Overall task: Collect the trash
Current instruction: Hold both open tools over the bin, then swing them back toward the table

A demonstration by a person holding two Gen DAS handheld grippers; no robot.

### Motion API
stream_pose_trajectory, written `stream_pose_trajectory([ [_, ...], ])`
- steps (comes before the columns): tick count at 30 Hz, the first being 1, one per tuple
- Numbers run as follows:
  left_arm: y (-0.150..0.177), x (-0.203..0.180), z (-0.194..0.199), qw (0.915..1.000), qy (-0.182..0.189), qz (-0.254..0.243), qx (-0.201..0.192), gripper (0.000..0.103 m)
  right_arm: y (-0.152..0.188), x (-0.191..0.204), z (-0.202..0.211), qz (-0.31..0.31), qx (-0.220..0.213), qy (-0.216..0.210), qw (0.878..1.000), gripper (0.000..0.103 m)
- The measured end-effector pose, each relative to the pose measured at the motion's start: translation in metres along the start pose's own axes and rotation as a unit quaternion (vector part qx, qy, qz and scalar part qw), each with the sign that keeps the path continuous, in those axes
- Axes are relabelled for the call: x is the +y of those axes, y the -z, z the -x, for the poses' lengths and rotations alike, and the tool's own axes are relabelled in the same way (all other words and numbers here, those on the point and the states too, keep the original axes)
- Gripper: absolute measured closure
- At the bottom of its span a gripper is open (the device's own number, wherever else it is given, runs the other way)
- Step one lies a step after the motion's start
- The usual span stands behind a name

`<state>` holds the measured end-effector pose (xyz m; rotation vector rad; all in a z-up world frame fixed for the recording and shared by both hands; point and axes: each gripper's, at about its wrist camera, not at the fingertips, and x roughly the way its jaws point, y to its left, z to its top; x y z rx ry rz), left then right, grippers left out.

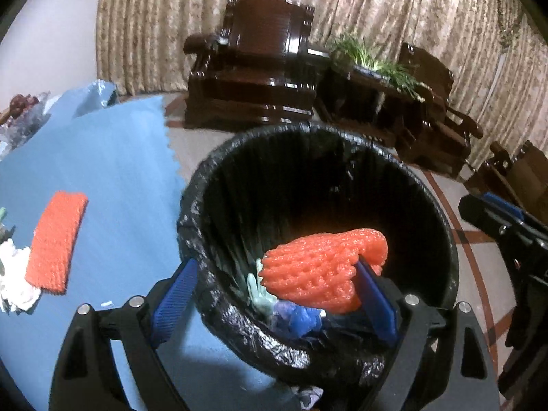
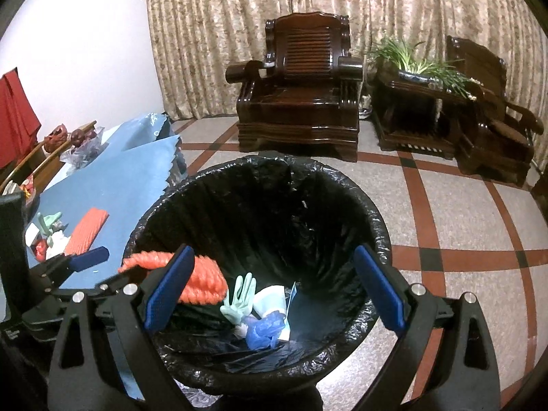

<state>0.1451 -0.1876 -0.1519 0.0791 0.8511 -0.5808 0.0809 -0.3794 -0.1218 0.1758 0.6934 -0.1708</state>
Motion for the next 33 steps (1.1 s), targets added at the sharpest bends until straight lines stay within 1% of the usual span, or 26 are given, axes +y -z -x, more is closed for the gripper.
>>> stream_pose_trajectory([
  [3,0.002,0.002,-0.004,0.9999,0.0,0.003,0.017,0.015,-0.001,0.001,-0.001,0.002,0.0,-0.001,1.0,0.011],
  [5,0.004,0.002,-0.004,0.9998,-0.002,0.001,0.018,0.015,-0.002,0.001,-0.001,0.003,-0.001,-0.001,1.0,0.011],
  [7,0.004,-0.001,-0.006,0.9996,-0.009,-0.011,0.026,0.015,-0.002,0.002,-0.001,0.005,-0.001,-0.002,1.0,0.011],
  [8,0.005,-0.002,-0.006,0.9994,-0.008,-0.016,0.029,0.015,-0.003,0.002,-0.001,0.004,-0.002,-0.002,1.0,0.011],
  [14,0.005,0.0,-0.007,0.9988,0.005,-0.006,0.048,0.016,-0.004,0.004,-0.001,0.006,-0.002,-0.003,1.0,0.011],
  [18,0.003,0.001,-0.004,0.9992,0.006,-0.005,0.039,0.017,-0.004,0.005,-0.001,0.006,-0.002,-0.003,1.0,0.011],
  [25,-0.002,0.011,0.004,0.9996,-0.009,0.016,0.021,0.018,-0.005,0.006,-0.001,0.006,-0.002,-0.004,1.0,0.011],
  [28,-0.006,0.014,0.009,0.9998,0.0,0.018,0.012,0.019,-0.005,0.007,-0.001,0.006,-0.001,-0.004,1.0,0.011],
  [30,-0.008,0.013,0.013,0.9996,0.019,0.019,0.009,0.021,-0.005,0.008,-0.002,0.008,0.0,-0.006,1.0,0.011],
  [32,-0.008,0.014,0.013,0.9984,0.049,0.021,0.015,0.021,-0.006,0.009,-0.003,0.01,0.001,-0.008,1.0,0.011],
  [33,-0.009,0.013,0.013,0.9988,0.044,0.015,0.014,0.021,-0.006,0.01,-0.003,0.01,0.001,-0.008,1.0,0.011],
])
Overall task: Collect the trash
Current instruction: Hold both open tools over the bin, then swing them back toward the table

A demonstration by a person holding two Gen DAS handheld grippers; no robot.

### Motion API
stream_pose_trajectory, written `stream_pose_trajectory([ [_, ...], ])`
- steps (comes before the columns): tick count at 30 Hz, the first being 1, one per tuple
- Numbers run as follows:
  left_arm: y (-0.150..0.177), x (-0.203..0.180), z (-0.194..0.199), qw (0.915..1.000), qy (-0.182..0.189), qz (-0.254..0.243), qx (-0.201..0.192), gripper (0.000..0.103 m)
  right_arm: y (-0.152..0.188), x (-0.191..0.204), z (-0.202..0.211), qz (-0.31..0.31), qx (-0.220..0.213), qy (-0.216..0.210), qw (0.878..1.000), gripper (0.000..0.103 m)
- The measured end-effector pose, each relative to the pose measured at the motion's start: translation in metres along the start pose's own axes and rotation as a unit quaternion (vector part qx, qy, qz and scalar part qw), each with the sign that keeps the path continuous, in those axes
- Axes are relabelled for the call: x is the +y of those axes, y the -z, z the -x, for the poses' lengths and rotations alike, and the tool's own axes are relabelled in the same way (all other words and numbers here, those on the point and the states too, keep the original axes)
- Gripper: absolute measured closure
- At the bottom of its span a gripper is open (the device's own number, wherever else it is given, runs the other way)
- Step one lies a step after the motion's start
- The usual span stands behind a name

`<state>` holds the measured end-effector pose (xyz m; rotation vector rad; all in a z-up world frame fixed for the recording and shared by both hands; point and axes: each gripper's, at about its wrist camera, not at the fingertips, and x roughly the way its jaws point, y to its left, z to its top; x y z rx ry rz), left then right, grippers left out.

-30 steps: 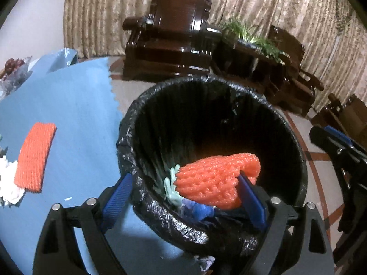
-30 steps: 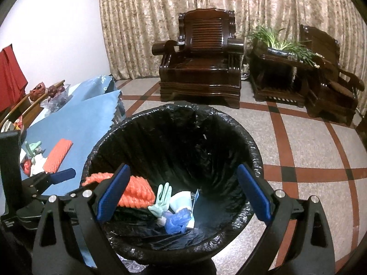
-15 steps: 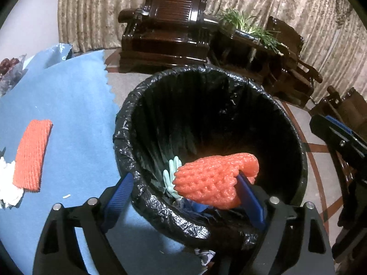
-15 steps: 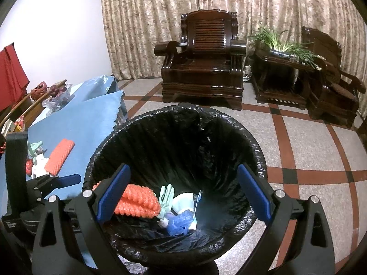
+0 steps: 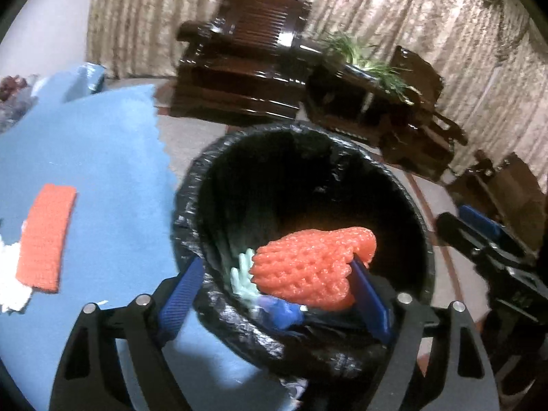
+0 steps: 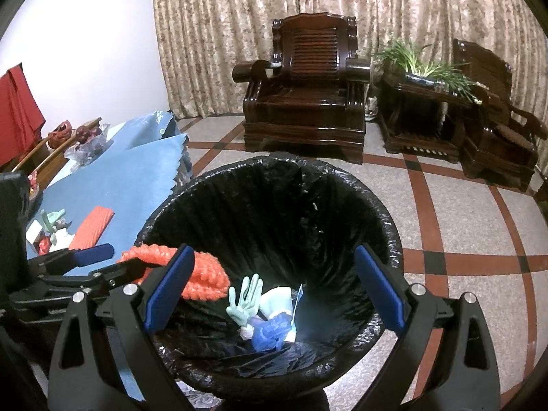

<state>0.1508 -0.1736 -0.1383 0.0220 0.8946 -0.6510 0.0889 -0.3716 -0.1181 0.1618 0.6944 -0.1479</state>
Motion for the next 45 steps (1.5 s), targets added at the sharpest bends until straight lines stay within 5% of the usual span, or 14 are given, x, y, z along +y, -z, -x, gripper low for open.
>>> stream_pose_trajectory([
  [10,-0.001,0.011,-0.002,0.9992,0.024,0.026,0.017,0.021,-0.001,0.001,0.0,0.0,0.0,-0.001,1.0,0.011],
  [14,-0.002,0.005,0.002,0.9998,0.015,-0.004,0.007,0.02,-0.002,0.002,0.0,0.001,0.0,-0.003,1.0,0.011],
  [24,-0.007,0.015,0.006,0.9964,0.082,0.019,0.004,0.019,0.002,-0.001,-0.008,0.004,0.012,-0.01,1.0,0.011],
  [45,-0.007,0.023,0.031,0.9988,-0.003,0.005,-0.049,0.019,-0.006,0.015,-0.003,0.018,-0.001,-0.016,1.0,0.011],
])
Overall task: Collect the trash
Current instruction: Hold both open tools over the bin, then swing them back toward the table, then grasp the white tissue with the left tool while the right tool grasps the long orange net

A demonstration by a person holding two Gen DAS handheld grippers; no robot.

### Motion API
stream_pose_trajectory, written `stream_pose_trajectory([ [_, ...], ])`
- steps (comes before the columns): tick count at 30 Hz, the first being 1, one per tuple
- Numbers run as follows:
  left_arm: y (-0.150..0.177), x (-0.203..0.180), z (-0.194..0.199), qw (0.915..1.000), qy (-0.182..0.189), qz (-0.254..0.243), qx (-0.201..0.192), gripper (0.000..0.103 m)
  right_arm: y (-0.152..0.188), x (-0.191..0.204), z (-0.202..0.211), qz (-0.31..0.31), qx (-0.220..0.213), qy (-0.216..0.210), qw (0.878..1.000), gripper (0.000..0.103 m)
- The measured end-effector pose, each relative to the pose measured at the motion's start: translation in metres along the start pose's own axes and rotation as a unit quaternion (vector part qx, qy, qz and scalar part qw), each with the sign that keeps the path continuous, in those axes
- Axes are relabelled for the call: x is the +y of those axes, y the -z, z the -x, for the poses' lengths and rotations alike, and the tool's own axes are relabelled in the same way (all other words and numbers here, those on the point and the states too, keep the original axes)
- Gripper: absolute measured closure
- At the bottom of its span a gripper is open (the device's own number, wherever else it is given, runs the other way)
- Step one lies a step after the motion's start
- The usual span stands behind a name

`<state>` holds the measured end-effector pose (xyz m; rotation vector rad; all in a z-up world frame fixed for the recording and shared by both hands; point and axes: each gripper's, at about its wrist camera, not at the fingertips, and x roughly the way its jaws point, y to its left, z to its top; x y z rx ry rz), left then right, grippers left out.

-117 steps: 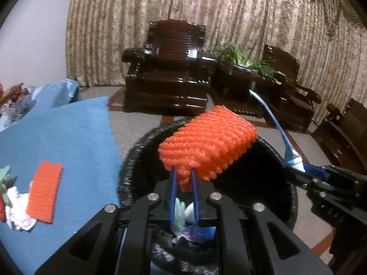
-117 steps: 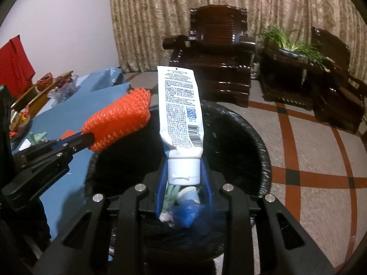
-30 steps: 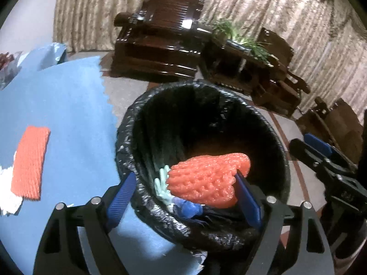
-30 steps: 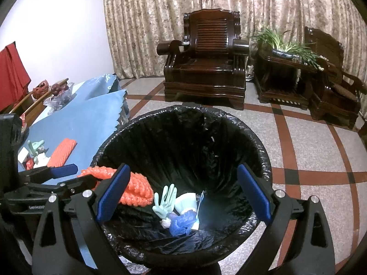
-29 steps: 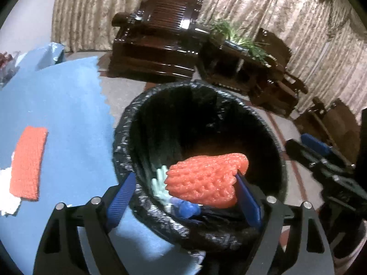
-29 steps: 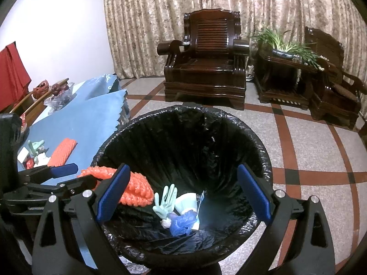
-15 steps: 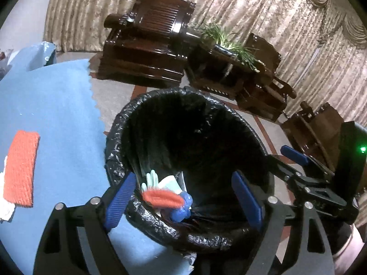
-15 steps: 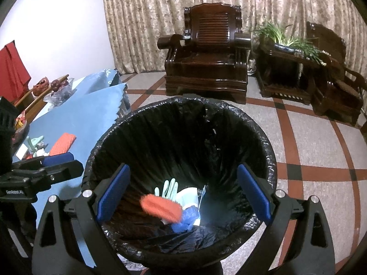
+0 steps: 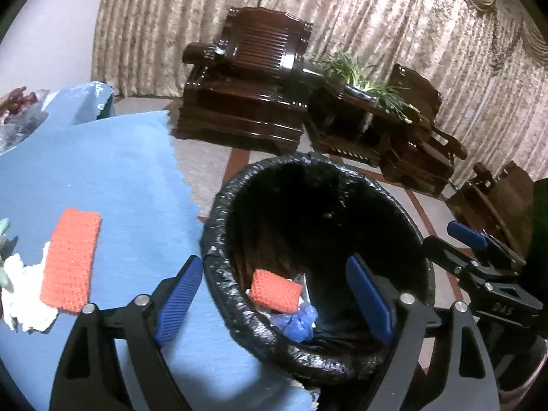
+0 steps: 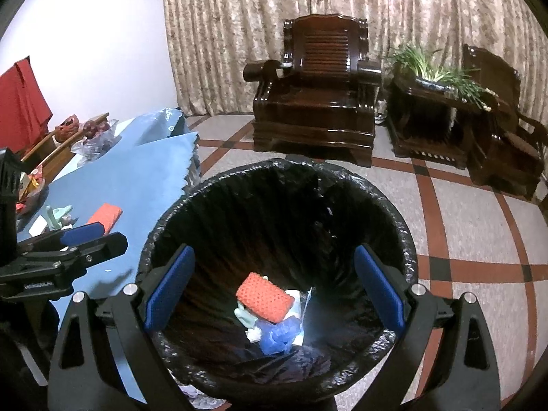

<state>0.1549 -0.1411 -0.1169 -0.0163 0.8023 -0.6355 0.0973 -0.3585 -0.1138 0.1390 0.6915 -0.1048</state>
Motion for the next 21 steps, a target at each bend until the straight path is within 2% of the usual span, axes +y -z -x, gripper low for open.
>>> stream_pose_trajectory([
  [11,0.006,0.043,0.027,0.9992,-0.027,0.027,-0.014,0.019,-0.016,0.057,-0.005,0.033,-0.009,-0.031,0.999,0.011],
  [17,0.014,0.087,0.052,0.996,-0.065,0.052,-0.031,0.019,-0.024,0.106,-0.018,0.054,-0.009,-0.068,0.996,0.011],
  [21,0.023,0.13,0.074,0.991,-0.099,0.077,-0.046,0.019,-0.026,0.15,-0.035,0.076,-0.004,-0.101,0.992,0.011],
])
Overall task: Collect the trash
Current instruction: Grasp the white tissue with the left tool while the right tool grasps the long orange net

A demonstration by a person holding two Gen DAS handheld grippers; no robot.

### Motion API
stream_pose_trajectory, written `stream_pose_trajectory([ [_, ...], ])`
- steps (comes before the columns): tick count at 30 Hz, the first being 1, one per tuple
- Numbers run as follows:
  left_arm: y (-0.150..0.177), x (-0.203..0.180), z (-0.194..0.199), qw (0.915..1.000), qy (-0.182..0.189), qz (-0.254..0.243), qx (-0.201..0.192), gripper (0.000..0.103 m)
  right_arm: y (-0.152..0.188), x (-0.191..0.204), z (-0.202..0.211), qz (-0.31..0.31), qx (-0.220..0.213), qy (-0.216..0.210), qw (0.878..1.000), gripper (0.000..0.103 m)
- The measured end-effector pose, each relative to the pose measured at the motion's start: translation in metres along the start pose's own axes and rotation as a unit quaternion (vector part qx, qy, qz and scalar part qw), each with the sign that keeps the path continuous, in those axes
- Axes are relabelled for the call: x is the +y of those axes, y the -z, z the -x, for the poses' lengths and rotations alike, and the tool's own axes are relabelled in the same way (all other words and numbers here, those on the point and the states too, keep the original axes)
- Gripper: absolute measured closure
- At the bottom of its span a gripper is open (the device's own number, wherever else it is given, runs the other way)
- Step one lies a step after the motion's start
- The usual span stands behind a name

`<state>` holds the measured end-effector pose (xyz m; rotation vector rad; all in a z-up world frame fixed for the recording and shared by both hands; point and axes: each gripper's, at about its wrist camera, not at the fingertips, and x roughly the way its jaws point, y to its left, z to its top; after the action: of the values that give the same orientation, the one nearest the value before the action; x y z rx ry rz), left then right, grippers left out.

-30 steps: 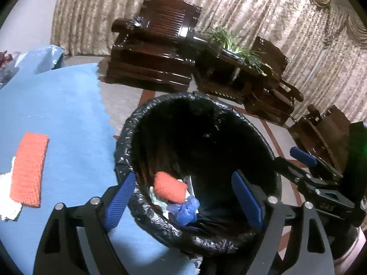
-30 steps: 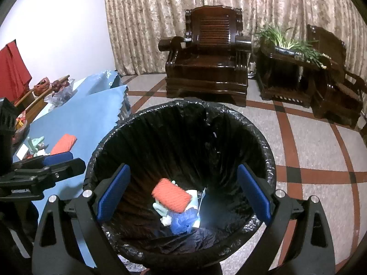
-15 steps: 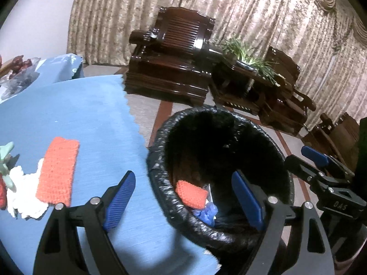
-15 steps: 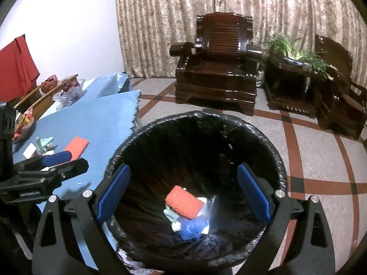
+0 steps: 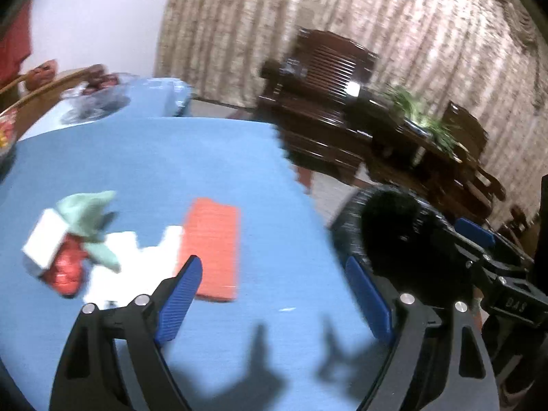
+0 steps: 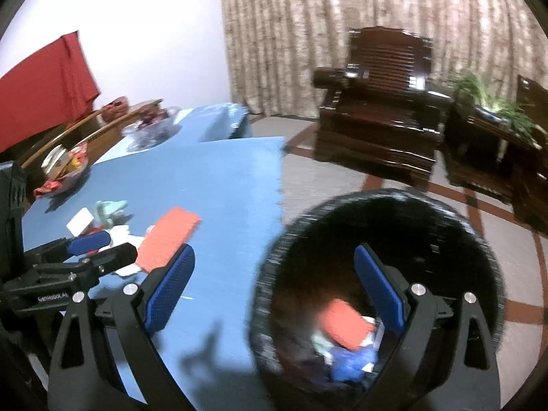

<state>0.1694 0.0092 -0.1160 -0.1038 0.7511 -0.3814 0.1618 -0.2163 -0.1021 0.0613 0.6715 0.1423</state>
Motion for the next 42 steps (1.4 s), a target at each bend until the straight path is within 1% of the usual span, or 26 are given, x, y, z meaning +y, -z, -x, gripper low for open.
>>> stream_pose_trajectory([
  [4,0.002,0.044,0.009,0.9991,-0.035,0.023,-0.011,0.019,-0.004,0.037,-0.03,0.018,0.012,-0.032,0.999,0.011],
  [8,0.008,0.081,0.014,0.9966,-0.07,0.041,-0.013,0.019,-0.005,0.065,-0.059,0.029,0.026,-0.055,0.998,0.011],
  [12,0.013,0.107,0.013,0.9941,-0.096,0.049,-0.013,0.019,0.001,0.092,-0.093,0.047,0.045,-0.065,0.996,0.012],
  [14,0.014,0.115,0.01,0.9932,-0.104,0.051,-0.012,0.019,0.006,0.102,-0.111,0.052,0.06,-0.068,0.995,0.019],
  [19,0.022,0.124,0.008,0.9919,-0.116,0.05,-0.011,0.019,0.019,0.116,-0.146,0.051,0.098,-0.077,0.991,0.022],
  [21,0.024,0.125,0.008,0.9917,-0.118,0.048,-0.011,0.02,0.023,0.12,-0.156,0.053,0.113,-0.079,0.989,0.027],
  [23,0.025,0.123,0.007,0.9916,-0.12,0.045,-0.013,0.02,0.025,0.123,-0.164,0.051,0.13,-0.086,0.986,0.036],
  [24,0.025,0.123,0.007,0.9917,-0.12,0.043,-0.014,0.02,0.025,0.122,-0.165,0.05,0.132,-0.09,0.986,0.038],
  [25,0.025,0.122,0.006,0.9917,-0.121,0.042,-0.014,0.02,0.023,0.123,-0.165,0.051,0.132,-0.096,0.985,0.048],
  [26,0.025,0.122,0.006,0.9917,-0.121,0.042,-0.014,0.02,0.023,0.124,-0.166,0.054,0.133,-0.103,0.984,0.061],
  [27,0.025,0.121,0.004,0.9918,-0.119,0.044,-0.014,0.02,0.023,0.127,-0.165,0.058,0.135,-0.113,0.983,0.066],
  [29,0.025,0.12,0.002,0.9921,-0.116,0.046,-0.013,0.02,0.022,0.129,-0.162,0.064,0.136,-0.125,0.981,0.085],
  [31,0.025,0.114,-0.001,0.9925,-0.112,0.046,-0.011,0.02,0.02,0.127,-0.156,0.067,0.133,-0.133,0.98,0.092],
  [33,0.025,0.11,-0.004,0.9928,-0.11,0.046,-0.008,0.02,0.017,0.122,-0.149,0.066,0.126,-0.135,0.981,0.093],
  [38,0.027,0.093,-0.016,0.9939,-0.103,0.04,0.001,0.021,0.007,0.099,-0.13,0.058,0.106,-0.118,0.986,0.093],
  [40,0.028,0.087,-0.024,0.9941,-0.102,0.035,0.008,0.032,0.004,0.089,-0.124,0.054,0.102,-0.111,0.987,0.093],
  [41,0.029,0.085,-0.028,0.9942,-0.101,0.033,0.013,0.035,0.003,0.085,-0.123,0.053,0.101,-0.108,0.988,0.093],
  [42,0.03,0.081,-0.034,0.9943,-0.1,0.03,0.02,0.042,0.003,0.081,-0.121,0.051,0.099,-0.105,0.988,0.093],
])
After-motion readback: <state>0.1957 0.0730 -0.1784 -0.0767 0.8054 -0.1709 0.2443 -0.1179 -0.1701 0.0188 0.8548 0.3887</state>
